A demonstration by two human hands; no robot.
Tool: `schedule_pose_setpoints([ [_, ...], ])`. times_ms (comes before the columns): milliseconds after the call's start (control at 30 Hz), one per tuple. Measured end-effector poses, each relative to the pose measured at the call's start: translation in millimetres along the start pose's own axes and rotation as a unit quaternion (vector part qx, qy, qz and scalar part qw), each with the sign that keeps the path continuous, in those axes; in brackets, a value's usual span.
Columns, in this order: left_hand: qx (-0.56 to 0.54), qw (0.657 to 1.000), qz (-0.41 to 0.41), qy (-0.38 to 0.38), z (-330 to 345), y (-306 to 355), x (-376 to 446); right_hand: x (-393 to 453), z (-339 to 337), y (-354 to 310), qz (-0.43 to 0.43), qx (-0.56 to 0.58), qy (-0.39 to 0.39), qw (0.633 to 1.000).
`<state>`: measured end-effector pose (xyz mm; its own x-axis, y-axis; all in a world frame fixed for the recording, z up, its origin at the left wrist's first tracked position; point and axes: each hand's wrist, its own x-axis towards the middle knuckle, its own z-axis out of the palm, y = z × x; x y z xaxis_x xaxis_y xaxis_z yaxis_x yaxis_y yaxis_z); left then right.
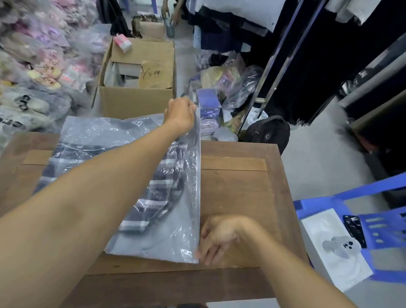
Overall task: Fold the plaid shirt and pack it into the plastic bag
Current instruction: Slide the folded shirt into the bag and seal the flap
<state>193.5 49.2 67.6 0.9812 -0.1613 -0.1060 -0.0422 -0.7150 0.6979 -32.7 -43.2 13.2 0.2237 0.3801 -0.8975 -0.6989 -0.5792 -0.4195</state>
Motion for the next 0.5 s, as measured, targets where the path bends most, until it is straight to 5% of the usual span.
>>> schedule_pose_setpoints([
  [133,0.010,0.999,-0.004,-0.034,2,1,-2,2,12,2,0.016,-0.018,-0.037,0.999],
  [267,-0.022,0.998,-0.023,-0.062,8,-6,-6,3,13,2,-0.004,-0.031,0.008,0.999],
  [367,-0.023,0.998,-0.013,-0.063,2,-11,-10,7,6,0,-0.087,0.074,0.139,0.984],
  [500,-0.014,0.995,0.002,-0.098,-6,-28,-18,7,-6,-20,-0.175,0.189,0.307,0.916],
])
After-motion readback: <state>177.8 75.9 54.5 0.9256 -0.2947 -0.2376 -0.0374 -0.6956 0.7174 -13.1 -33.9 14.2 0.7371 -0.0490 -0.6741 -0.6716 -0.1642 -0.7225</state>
